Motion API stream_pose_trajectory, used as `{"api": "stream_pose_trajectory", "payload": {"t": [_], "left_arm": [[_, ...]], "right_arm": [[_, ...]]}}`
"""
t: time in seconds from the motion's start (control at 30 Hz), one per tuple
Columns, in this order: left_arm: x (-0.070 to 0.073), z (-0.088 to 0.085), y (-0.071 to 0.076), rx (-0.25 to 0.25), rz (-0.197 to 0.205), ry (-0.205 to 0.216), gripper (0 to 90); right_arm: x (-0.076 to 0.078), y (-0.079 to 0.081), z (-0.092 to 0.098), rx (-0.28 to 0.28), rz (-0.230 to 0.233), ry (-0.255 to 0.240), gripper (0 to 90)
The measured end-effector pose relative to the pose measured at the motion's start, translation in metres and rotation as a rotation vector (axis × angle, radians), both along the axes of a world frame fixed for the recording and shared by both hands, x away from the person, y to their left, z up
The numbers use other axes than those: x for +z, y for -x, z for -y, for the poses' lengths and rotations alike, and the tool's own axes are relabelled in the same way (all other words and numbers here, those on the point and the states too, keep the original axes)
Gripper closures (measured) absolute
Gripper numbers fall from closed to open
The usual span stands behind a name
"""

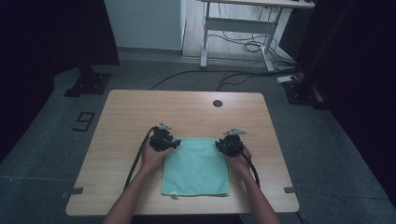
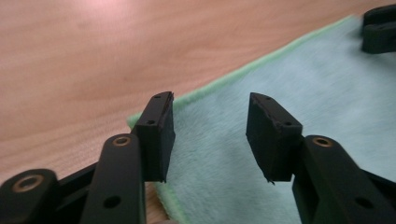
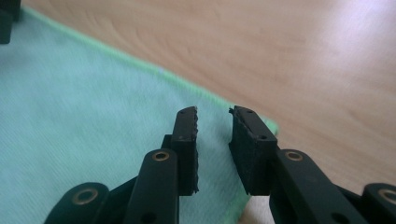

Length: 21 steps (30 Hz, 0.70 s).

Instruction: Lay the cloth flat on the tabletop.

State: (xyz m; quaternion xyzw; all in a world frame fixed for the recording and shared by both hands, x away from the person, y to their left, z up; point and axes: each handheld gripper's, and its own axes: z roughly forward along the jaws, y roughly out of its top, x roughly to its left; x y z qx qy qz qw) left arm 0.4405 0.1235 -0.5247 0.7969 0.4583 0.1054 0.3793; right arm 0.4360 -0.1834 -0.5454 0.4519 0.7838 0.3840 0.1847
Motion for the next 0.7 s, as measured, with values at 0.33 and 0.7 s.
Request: {"api": "stream_pose_trajectory", "payload": {"t": [0.33, 0.7], "left_arm": [[-0.001, 0.003, 0.005, -0.006, 0.002, -0.073, 57.1], [-0.014, -0.009, -0.002, 0.072, 0.018, -0.118, 56.4]], "right_arm": [[0.008, -0.007, -0.037, 0.04, -0.004, -0.003, 69.1], [-0.004, -0.017, -0.015, -0.077, -0.014, -0.005, 68.6]]}}
